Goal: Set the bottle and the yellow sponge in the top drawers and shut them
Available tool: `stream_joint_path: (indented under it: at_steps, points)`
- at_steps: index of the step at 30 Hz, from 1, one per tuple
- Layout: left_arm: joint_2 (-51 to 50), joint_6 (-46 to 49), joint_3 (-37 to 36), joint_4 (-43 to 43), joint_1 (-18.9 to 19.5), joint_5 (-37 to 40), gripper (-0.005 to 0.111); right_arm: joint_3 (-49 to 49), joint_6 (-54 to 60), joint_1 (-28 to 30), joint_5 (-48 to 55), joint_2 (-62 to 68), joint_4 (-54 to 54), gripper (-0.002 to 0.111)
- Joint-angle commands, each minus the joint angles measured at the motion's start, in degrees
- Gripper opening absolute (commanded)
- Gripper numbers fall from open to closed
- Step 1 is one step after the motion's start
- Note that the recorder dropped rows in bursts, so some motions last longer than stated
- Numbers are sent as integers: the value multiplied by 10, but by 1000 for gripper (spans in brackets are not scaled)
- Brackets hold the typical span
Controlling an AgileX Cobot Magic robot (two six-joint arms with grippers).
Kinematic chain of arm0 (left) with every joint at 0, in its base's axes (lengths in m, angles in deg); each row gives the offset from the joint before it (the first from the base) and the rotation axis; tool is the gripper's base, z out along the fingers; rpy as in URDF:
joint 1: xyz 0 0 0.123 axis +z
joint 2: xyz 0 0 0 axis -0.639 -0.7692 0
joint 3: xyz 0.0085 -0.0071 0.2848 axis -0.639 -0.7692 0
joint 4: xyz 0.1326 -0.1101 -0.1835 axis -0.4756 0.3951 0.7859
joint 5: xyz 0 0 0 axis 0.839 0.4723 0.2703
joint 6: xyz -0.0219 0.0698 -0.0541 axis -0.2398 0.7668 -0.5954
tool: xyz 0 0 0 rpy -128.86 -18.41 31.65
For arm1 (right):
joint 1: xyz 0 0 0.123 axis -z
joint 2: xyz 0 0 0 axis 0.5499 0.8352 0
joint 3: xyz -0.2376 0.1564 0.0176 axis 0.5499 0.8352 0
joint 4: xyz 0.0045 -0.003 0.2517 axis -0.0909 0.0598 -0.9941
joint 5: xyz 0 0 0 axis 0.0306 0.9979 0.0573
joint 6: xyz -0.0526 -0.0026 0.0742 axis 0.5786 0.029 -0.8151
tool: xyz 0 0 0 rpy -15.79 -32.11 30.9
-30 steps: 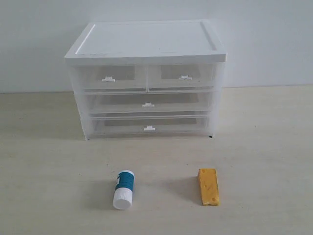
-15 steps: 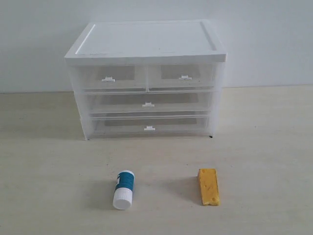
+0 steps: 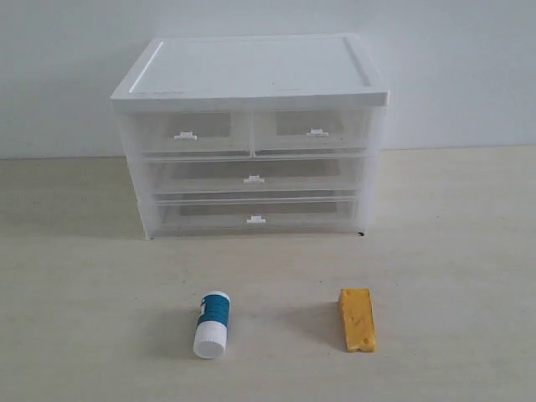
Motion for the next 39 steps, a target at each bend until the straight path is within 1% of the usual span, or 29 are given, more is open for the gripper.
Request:
stream_joint_path:
  at_steps: [1,2,3,4,5,6,14,20,22,24,26,28,31,33,37,39]
  points:
    - [-114,-120,80,-135,1,51,4,-82,-5,1,121,57,12,0]
    - [-156,-165,100,-183,1,51,4,-99,-6,1,142,79,12,0]
    - [-202,-233,120,-228,1,52,4,-118,-17,1,161,112,12,0]
    - [-250,-292,132,-272,1,52,4,-129,-28,1,163,143,12,0]
    - [-309,-339,147,-314,1,36,4,-137,-30,1,161,174,12,0]
    - [-339,-343,154,-325,1,22,4,-142,-30,1,159,196,13,0]
    - [-655,-342,211,-327,1,-151,4,-169,-44,1,144,390,28,0]
    - [-834,-342,277,-380,1,-218,4,-184,-64,1,113,562,41,0]
    - [-877,-342,307,-411,0,-226,4,-190,-74,1,98,607,52,0]
    - [-923,-353,336,-424,0,-241,4,-198,-94,0,78,653,89,0]
    - [-963,-353,359,-418,0,-280,4,-203,-138,0,46,692,144,0]
    - [-1002,-380,389,-413,0,-309,4,-206,-206,0,6,725,211,0]
    - [-1044,-419,427,-432,-1,-324,4,-206,-284,0,-82,765,273,0]
    - [-1067,-436,448,-432,-5,-332,4,-211,-322,0,-119,788,304,0]
    - [-1104,-456,482,-432,-7,-340,4,-235,-396,0,-174,831,403,0]
    - [-1119,-458,498,-432,-7,-343,4,-254,-451,0,-189,849,464,5]
